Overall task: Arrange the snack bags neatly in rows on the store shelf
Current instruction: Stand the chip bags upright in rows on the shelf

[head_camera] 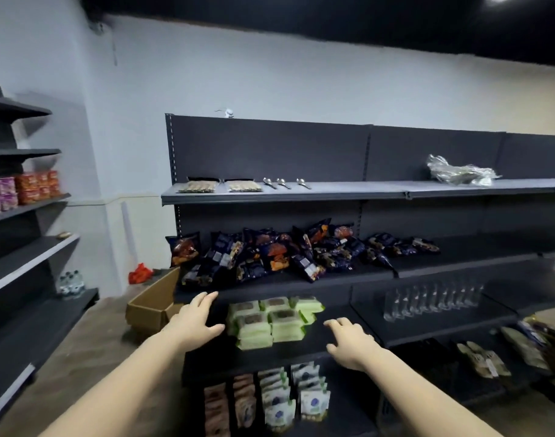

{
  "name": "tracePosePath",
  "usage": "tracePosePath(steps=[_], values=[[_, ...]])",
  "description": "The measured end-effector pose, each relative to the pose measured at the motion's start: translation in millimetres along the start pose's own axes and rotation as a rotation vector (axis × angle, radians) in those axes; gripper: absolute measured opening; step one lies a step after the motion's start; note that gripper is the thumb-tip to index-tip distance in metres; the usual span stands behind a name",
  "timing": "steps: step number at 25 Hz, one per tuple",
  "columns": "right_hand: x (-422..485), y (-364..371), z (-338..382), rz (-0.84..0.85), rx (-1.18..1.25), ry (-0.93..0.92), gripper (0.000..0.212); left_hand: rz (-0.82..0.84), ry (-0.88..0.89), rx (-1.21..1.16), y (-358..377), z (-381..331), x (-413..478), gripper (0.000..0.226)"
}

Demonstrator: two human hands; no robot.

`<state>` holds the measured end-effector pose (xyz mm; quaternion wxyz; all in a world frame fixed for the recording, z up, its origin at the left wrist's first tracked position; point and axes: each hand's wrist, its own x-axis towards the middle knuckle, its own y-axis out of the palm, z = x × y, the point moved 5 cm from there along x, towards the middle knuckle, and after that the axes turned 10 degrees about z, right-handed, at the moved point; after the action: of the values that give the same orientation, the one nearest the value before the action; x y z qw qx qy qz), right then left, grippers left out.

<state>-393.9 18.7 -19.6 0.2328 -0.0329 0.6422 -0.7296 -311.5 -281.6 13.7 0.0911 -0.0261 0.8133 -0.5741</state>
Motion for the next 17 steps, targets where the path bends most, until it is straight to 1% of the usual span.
tracePosePath(steps=[1,2,3,5,8,11,14,17], values=[[3.4,-5.3,7.9,-0.043,0.016,-0.029,0.050,-0.013,-0.014,-0.047,-1.5,7.3,3.0,0.079],[9.4,-13.2,20.1,-0.088,0.025,-0.065,0.049,0.007,-0.015,-0.050,-5.2,11.2,12.2,0.079],[23.8,-14.8,34.5,-0.095,0.029,-0.103,0.049,0.039,-0.011,-0.058,-1.1,19.5,24.7,0.079],[82.2,-7.8,59.2,-0.089,0.035,-0.159,0.049,0.093,0.008,-0.043,9.2,45.2,66.9,0.079],[161.4,-10.7,89.0,-0.088,0.091,-0.220,0.051,0.068,-0.009,-0.081,6.8,85.0,127.2,0.077],[243.4,-26.6,114.8,-0.104,0.126,-0.283,0.050,0.022,-0.024,-0.106,-15.8,125.8,187.7,0.075],[327.4,-58.0,147.7,-0.082,0.119,-0.361,0.051,-0.038,-0.057,-0.116,-60.6,157.4,252.2,0.073],[395.3,-84.6,195.2,-0.064,0.090,-0.463,0.051,-0.059,-0.116,-0.140,-100.6,187.0,295.9,0.064]])
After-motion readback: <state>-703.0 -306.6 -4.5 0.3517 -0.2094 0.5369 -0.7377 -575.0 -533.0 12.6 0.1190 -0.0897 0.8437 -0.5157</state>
